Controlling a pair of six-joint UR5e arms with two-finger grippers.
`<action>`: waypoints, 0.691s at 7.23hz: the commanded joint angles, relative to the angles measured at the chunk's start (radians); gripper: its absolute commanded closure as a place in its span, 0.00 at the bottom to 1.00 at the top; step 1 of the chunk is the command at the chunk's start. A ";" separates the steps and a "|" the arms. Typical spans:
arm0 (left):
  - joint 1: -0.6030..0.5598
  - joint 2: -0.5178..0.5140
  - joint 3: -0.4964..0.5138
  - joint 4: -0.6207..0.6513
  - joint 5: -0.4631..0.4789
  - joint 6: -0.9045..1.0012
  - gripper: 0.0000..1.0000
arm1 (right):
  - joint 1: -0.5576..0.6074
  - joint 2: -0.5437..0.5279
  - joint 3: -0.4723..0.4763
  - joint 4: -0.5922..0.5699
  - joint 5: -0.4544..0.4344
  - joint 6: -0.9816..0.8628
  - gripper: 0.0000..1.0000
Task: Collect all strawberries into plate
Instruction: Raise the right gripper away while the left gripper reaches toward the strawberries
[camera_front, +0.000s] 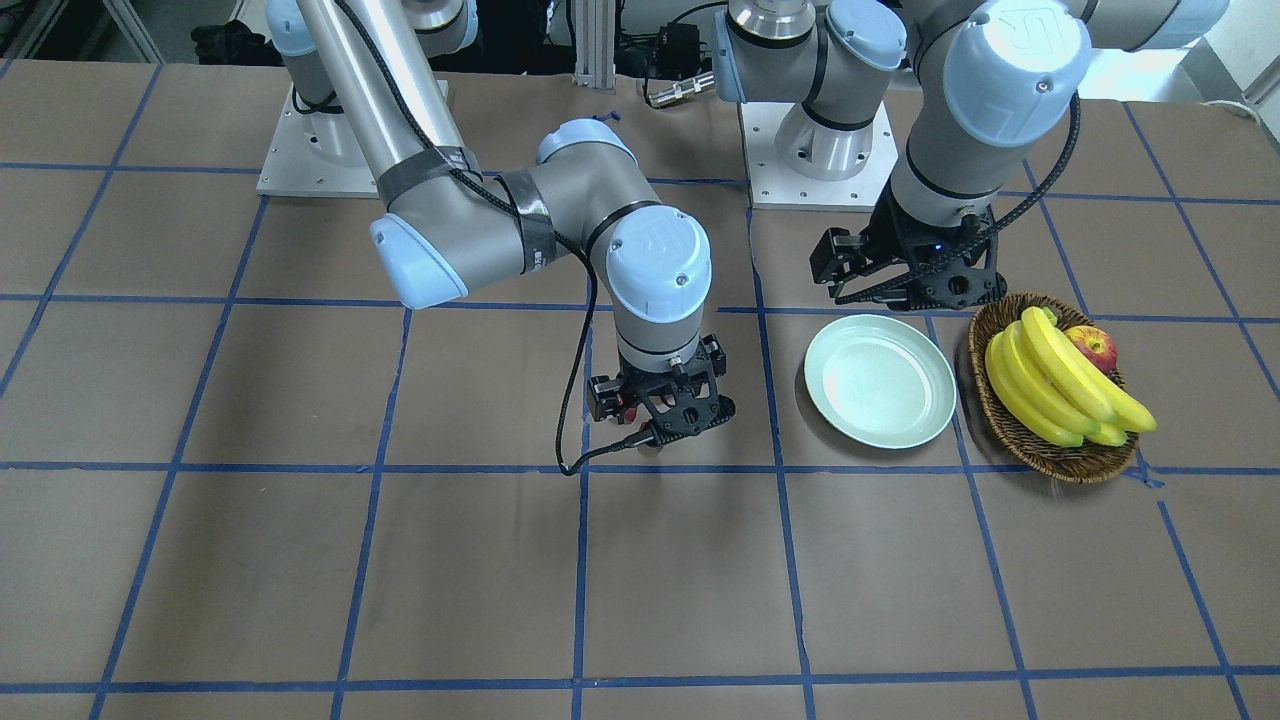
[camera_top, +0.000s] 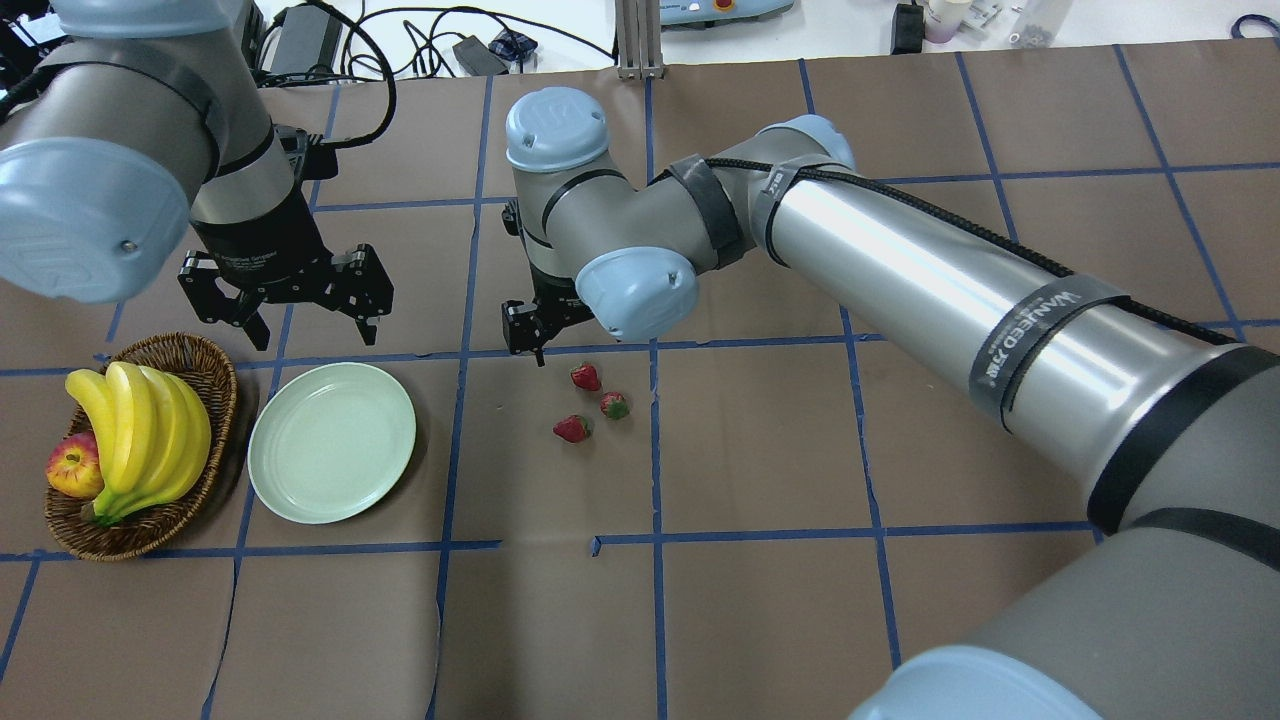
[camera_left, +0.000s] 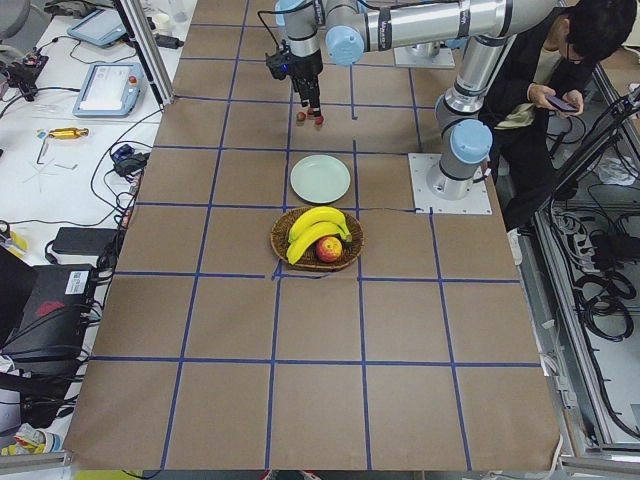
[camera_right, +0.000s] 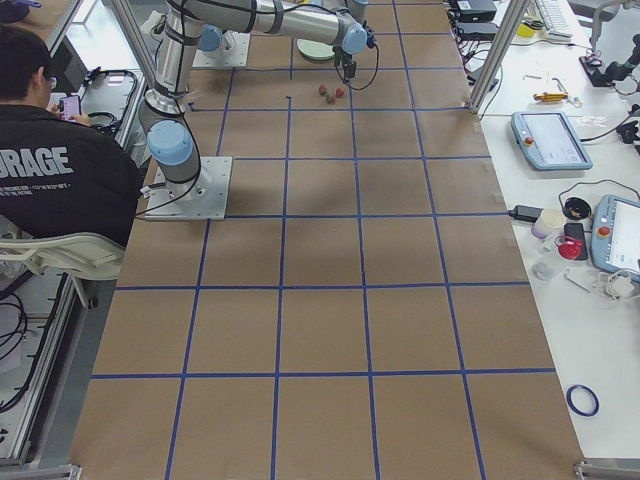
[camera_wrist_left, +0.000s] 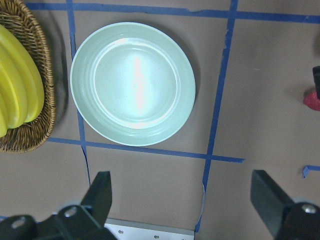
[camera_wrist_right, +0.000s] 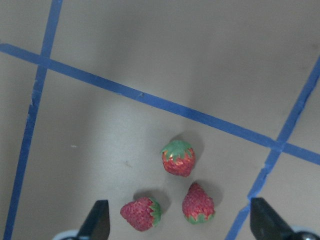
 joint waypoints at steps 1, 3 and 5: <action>-0.004 -0.014 -0.001 0.049 -0.007 -0.018 0.00 | -0.083 -0.128 -0.023 0.197 -0.028 -0.044 0.00; -0.033 -0.049 -0.018 0.134 -0.076 -0.093 0.00 | -0.198 -0.237 -0.017 0.359 -0.083 -0.143 0.00; -0.091 -0.097 -0.021 0.227 -0.079 -0.165 0.00 | -0.275 -0.296 -0.008 0.385 -0.099 -0.165 0.00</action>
